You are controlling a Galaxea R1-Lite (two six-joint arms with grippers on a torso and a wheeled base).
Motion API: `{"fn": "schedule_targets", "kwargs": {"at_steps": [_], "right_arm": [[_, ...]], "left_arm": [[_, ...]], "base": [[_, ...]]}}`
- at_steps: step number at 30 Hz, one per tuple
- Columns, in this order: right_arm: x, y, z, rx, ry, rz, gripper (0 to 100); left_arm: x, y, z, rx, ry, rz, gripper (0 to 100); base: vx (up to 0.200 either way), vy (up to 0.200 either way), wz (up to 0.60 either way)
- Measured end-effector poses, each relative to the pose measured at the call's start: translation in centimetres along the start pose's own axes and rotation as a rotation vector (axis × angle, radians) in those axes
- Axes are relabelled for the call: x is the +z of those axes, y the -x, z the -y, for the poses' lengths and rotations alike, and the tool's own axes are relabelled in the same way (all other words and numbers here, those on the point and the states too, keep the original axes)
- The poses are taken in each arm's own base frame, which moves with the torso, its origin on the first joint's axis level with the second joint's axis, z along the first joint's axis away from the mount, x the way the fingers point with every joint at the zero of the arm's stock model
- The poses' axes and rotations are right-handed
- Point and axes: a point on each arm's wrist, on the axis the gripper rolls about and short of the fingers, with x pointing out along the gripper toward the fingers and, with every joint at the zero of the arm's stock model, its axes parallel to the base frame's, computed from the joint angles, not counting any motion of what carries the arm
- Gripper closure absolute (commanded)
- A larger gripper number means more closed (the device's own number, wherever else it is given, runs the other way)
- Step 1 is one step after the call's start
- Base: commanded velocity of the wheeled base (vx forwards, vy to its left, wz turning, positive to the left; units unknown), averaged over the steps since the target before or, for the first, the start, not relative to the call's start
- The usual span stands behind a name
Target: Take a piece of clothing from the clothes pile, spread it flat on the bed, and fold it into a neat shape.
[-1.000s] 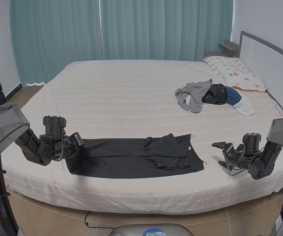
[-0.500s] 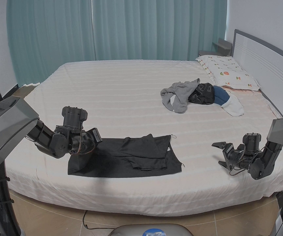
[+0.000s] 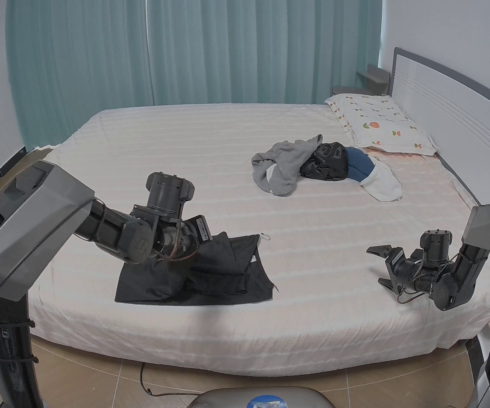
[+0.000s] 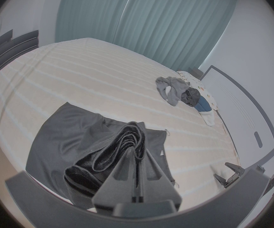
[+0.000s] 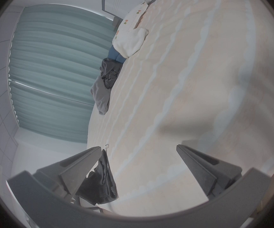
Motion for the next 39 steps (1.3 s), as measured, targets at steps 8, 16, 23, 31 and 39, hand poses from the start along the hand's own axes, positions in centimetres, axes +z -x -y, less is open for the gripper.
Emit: {"fn": "schedule_targets", "kwargs": {"at_steps": [8, 16, 23, 31, 39], "right_arm": [[0.0, 0.0, 0.0, 0.001, 0.001, -0.001, 0], [-0.1, 0.0, 0.0, -0.001, 0.002, -0.002, 0], [-0.1, 0.0, 0.0, -0.002, 0.002, -0.003, 0], [-0.1, 0.0, 0.1, -0.004, 0.002, -0.004, 0], [-0.2, 0.0, 0.1, -0.005, 0.003, -0.006, 0]], "left_arm": [[-1.1, -2.1, 1.9, 0.035, -0.026, 0.040, 100], [-2.3, -3.2, 4.1, 0.018, -0.047, 0.020, 100], [-2.8, -3.5, 5.6, 0.027, -0.045, -0.025, 0], [-3.1, -3.9, 6.7, 0.026, -0.027, -0.024, 0], [-2.0, -3.0, 6.8, 0.009, 0.079, -0.007, 0]], "base": [[0.000, 0.000, 0.00], [0.000, 0.000, 0.00], [0.000, 0.000, 0.00], [0.000, 0.000, 0.00], [0.000, 0.000, 0.00]]}}
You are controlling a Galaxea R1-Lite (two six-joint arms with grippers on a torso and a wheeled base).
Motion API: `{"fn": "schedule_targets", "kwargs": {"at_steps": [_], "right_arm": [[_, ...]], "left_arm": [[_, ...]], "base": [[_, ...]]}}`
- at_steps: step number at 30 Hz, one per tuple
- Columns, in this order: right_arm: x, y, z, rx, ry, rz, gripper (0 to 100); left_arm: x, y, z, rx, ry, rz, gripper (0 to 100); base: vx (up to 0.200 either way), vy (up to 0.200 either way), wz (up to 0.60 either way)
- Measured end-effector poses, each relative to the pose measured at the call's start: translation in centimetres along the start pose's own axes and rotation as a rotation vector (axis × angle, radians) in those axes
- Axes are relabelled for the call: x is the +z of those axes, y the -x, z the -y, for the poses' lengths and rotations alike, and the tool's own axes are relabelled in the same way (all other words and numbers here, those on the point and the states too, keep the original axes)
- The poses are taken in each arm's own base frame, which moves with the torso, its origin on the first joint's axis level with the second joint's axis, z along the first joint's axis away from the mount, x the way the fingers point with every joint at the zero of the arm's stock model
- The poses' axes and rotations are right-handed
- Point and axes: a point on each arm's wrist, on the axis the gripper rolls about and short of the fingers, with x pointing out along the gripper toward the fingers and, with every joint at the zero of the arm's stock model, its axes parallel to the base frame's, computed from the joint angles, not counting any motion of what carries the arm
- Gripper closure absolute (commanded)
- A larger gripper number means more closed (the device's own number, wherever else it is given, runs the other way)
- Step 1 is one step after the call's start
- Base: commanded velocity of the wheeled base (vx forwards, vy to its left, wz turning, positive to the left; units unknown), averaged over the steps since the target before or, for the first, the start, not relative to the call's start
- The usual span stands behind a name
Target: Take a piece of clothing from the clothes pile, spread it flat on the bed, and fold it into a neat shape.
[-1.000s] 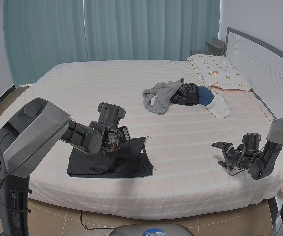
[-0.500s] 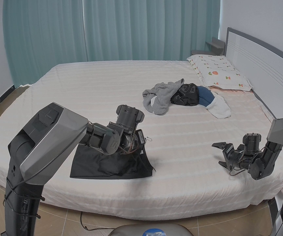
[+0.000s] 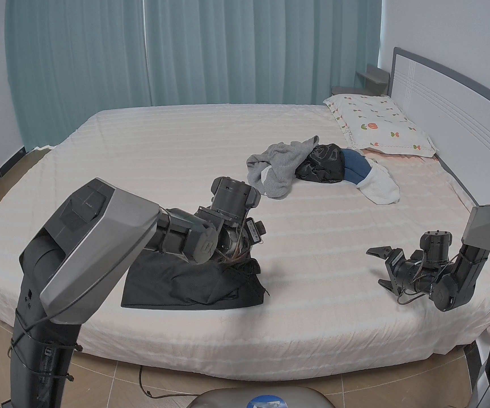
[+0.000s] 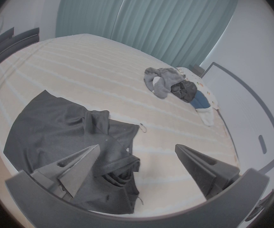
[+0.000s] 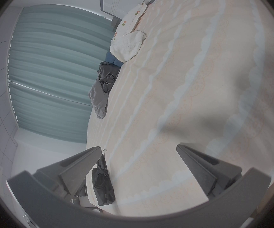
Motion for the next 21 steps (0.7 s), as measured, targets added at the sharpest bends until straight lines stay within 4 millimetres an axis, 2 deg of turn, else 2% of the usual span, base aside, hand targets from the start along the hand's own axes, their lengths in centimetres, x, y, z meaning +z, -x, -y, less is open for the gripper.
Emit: {"fn": "schedule_targets", "kwargs": {"at_steps": [3, 7, 12, 17, 21], "right_arm": [[0.0, 0.0, 0.0, 0.000, 0.000, 0.000, 0], [0.0, 0.0, 0.0, 0.000, 0.000, 0.000, 0], [0.0, 0.0, 0.0, -0.001, -0.001, 0.000, 0], [0.0, 0.0, 0.0, 0.000, -0.001, 0.000, 0], [-0.1, -0.1, 0.0, 0.002, 0.004, 0.003, 0]], "left_arm": [[1.2, 0.5, -1.1, 0.012, 0.046, 0.006, 0], [1.8, 0.8, -2.5, 0.040, 0.089, 0.002, 0], [2.8, 1.0, -4.9, 0.051, 0.225, -0.025, 0], [3.3, 1.4, -6.7, 0.027, 0.336, -0.094, 0], [3.6, 1.8, -8.9, -0.003, 0.414, -0.150, 0]], "base": [[0.000, 0.000, 0.00], [0.000, 0.000, 0.00], [0.000, 0.000, 0.00], [0.000, 0.200, 0.00], [0.000, 0.200, 0.00]]}}
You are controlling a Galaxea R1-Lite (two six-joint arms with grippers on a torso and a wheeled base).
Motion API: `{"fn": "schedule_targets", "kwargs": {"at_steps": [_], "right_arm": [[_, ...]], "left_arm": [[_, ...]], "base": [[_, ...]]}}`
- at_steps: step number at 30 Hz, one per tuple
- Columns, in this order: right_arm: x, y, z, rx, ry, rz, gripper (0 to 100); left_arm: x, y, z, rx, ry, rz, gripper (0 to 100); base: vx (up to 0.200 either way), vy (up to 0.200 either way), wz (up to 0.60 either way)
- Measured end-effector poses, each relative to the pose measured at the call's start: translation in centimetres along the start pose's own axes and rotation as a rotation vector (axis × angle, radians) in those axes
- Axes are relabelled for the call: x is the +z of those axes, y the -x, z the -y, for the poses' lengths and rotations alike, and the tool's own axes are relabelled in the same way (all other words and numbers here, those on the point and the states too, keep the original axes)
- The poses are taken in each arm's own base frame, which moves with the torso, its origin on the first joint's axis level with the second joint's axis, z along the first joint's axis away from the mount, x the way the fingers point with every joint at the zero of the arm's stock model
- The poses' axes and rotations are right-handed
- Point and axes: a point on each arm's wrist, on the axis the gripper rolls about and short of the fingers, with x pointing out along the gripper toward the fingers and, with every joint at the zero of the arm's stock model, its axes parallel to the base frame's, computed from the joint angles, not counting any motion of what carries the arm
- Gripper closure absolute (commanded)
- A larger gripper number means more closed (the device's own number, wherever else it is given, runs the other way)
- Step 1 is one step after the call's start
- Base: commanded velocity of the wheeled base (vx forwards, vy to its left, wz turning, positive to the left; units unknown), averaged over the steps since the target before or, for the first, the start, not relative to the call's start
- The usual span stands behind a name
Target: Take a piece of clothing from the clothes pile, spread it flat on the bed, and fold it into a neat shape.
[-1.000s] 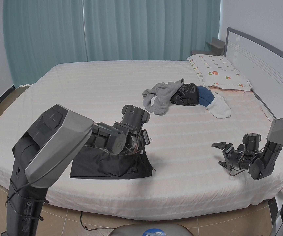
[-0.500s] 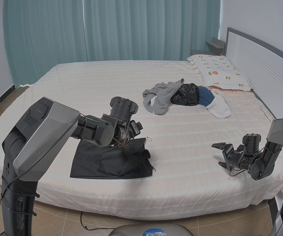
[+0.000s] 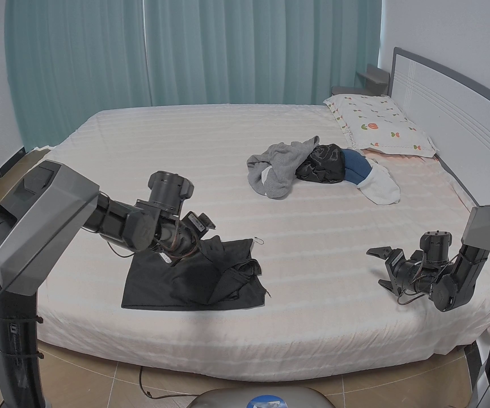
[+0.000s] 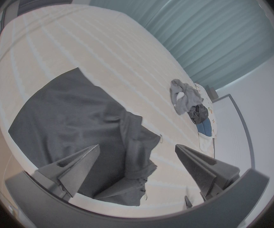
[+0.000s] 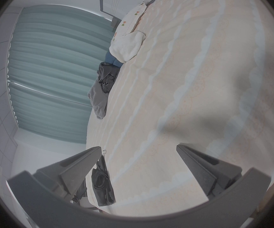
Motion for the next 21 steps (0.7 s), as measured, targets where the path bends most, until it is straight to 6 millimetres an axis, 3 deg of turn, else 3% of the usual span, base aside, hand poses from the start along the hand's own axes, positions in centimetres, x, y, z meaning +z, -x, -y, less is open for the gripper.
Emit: {"fn": "schedule_targets", "kwargs": {"at_steps": [8, 13, 21], "right_arm": [[-0.3, 0.0, -0.4, 0.006, 0.011, 0.002, 0], [-1.1, 0.8, -2.1, 0.004, 0.038, 0.016, 0], [-5.3, 1.1, -5.5, -0.122, 0.304, 0.050, 0]], "left_arm": [[1.6, 0.5, -4.4, -0.049, 0.122, -0.002, 0], [2.0, 0.7, -6.1, -0.054, 0.149, -0.001, 0], [2.1, 0.6, -7.0, -0.058, 0.155, -0.006, 0]], "base": [[0.000, 0.200, 0.00], [0.000, 0.200, 0.00], [0.000, 0.200, 0.00]]}}
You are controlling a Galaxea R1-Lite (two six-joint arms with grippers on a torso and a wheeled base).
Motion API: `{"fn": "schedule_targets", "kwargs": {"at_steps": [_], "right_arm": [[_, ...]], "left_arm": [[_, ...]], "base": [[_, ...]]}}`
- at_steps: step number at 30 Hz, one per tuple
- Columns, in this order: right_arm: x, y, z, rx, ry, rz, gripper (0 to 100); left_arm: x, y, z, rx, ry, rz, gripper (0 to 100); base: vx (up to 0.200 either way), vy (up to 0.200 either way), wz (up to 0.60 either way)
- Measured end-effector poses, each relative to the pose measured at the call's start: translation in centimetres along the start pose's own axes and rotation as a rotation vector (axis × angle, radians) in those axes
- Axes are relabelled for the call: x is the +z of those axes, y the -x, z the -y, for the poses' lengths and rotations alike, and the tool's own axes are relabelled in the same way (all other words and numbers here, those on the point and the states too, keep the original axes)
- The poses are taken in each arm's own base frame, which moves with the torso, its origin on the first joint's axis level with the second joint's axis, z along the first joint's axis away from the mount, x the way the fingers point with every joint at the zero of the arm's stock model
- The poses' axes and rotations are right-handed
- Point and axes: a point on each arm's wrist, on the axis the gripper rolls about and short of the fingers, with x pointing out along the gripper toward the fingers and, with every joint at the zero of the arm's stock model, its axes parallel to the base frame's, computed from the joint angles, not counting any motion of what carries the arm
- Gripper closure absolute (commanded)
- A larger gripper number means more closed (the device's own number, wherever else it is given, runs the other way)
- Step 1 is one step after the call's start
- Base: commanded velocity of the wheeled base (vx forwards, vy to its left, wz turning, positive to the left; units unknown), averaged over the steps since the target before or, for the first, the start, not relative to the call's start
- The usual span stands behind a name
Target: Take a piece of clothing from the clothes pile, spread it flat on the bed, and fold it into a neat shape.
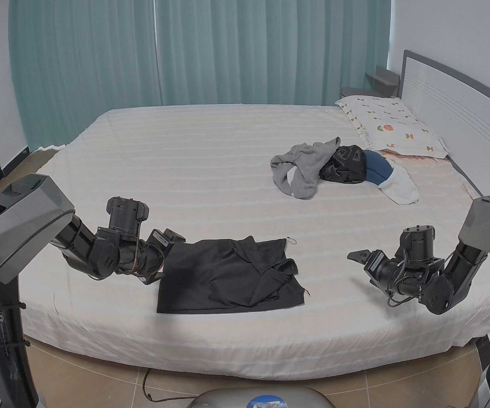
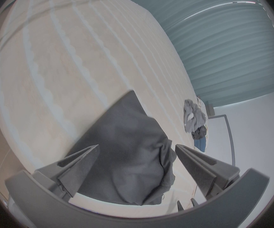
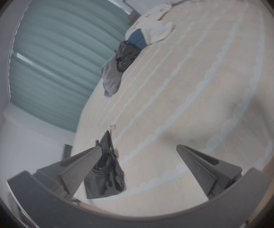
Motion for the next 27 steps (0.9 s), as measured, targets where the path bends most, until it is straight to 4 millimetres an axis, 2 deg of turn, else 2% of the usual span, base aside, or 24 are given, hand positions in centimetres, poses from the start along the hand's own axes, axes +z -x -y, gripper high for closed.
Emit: {"fn": "schedule_targets", "kwargs": {"at_steps": [3, 12, 18, 27], "right_arm": [[-1.4, -0.1, -1.5, -0.021, 0.102, -0.009, 0], [-4.7, -0.6, -4.7, -0.056, 0.286, -0.040, 0], [-5.0, -2.0, -6.0, -0.112, 0.378, -0.045, 0], [-5.7, -3.9, -7.0, -0.146, 0.415, -0.073, 0]], "left_arm": [[-0.2, -0.1, -0.2, 0.003, -0.002, -0.008, 0], [-0.4, -0.1, -0.7, 0.015, -0.002, -0.016, 0], [-0.4, -0.1, -0.7, 0.017, -0.002, -0.017, 0], [-0.4, -0.2, -0.8, 0.020, -0.003, -0.017, 0]], "base": [[0.000, 0.200, 0.00], [0.000, 0.000, 0.00], [0.000, 0.000, 0.00], [0.000, 0.000, 0.00]]}}
